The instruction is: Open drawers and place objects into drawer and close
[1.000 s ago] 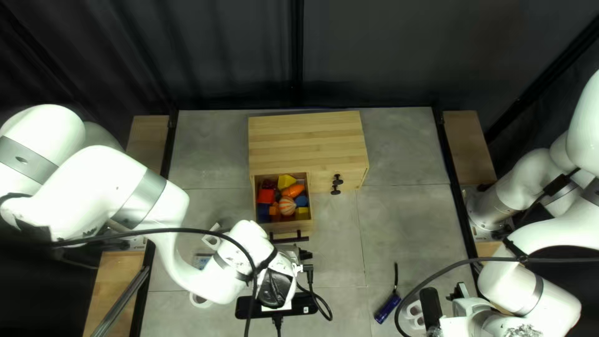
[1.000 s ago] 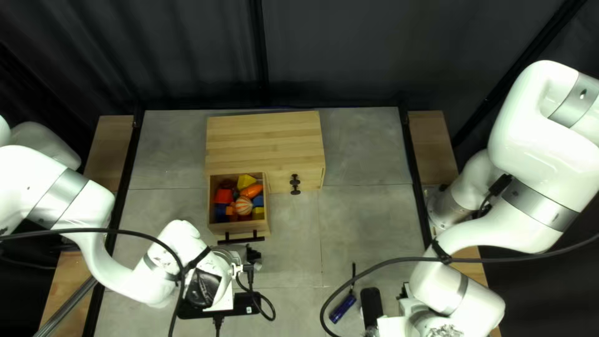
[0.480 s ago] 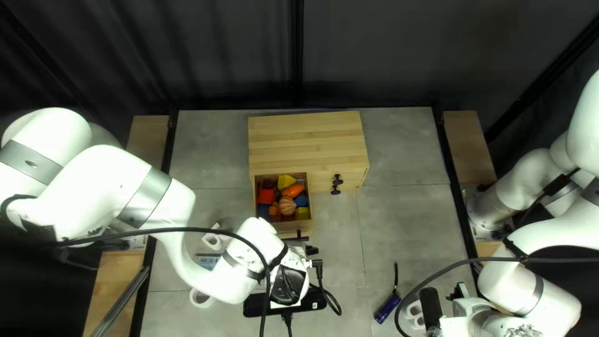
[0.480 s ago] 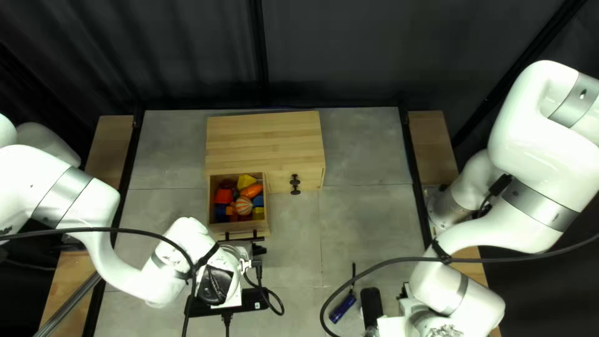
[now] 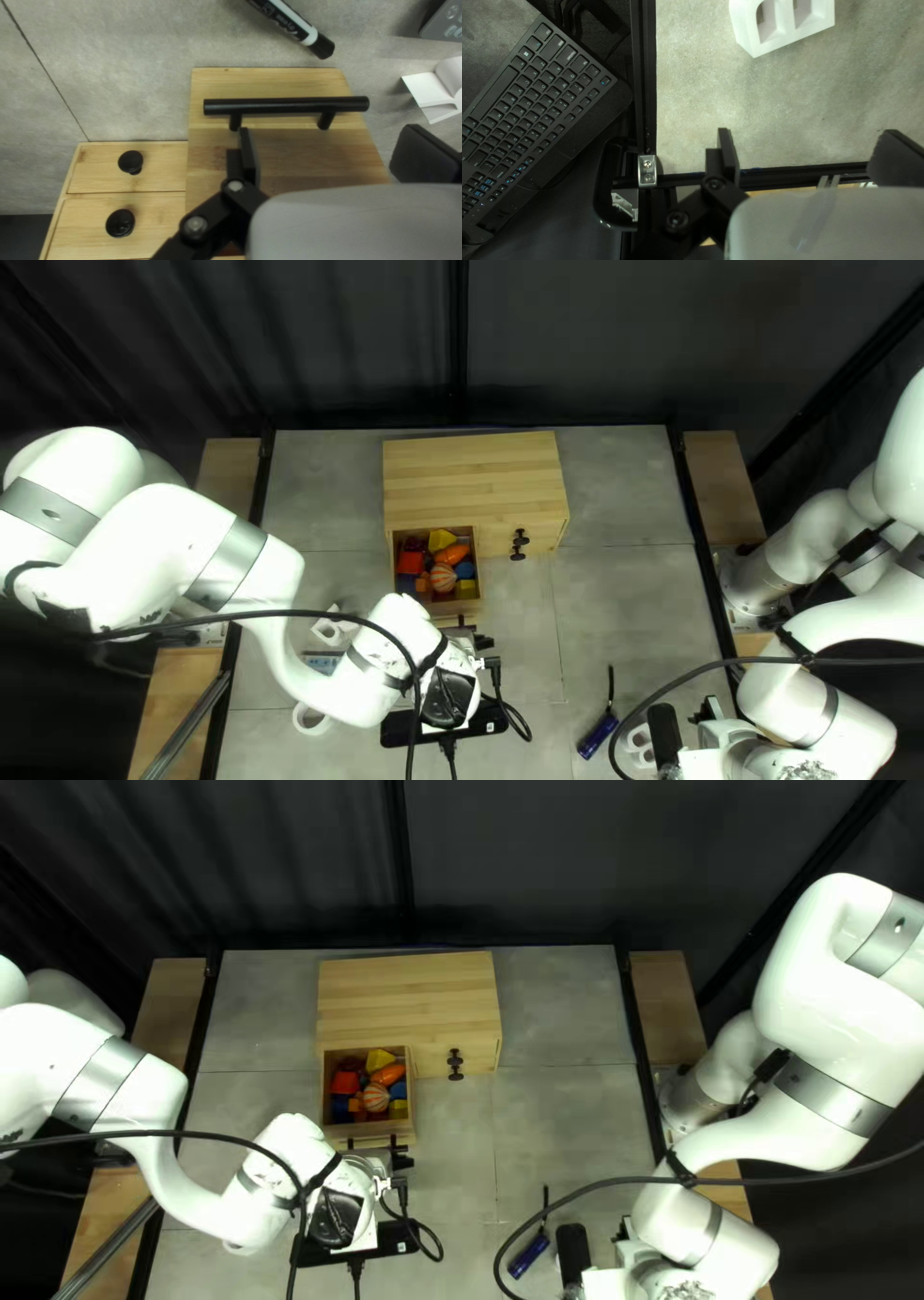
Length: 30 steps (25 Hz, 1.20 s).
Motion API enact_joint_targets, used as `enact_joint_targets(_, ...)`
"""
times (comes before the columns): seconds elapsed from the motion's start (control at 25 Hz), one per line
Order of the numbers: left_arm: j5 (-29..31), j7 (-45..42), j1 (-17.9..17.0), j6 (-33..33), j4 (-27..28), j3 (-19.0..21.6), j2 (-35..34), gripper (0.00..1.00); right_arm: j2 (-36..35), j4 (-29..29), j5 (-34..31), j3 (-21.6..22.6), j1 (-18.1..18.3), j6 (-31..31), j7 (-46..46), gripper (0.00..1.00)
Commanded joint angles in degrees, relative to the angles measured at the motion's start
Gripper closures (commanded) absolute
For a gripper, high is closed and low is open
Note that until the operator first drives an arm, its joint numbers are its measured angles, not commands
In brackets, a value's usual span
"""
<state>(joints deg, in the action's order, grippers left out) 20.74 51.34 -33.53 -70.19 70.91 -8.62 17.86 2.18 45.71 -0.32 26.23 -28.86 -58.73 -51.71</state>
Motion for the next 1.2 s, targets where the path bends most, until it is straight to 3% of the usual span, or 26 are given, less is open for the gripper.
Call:
enact_joint_targets(0.04, 0.6, -0.6, 0.3, 0.2, -1.0, -0.5, -0.1, 0.00, 0.0, 0.0, 0.0, 0.0, 0.0, 0.0, 0.0, 0.00)
enact_joint_targets(1.2, 3.7, -3.8, -0.1, -0.3, -2.3, -1.7, -1.3, 0.00, 0.0, 0.0, 0.0, 0.0, 0.0, 0.0, 0.0, 0.00)
